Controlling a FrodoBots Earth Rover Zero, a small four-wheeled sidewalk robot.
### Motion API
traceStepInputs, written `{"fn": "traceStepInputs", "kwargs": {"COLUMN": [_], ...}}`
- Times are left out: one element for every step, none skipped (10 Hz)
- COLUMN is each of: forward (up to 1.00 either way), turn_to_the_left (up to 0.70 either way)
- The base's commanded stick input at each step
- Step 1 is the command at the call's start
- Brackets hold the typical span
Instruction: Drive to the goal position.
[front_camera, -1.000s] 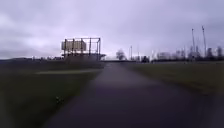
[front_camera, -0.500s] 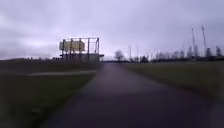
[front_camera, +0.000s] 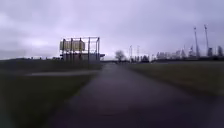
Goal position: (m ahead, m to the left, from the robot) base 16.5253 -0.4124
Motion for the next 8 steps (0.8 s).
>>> {"fn": "traceStepInputs", "kwargs": {"forward": [1.0,1.0,1.0,1.0,1.0,1.0,1.0,1.0], "turn_to_the_left": [0.0,0.0,0.0,0.0,0.0,0.0,0.0,0.0]}}
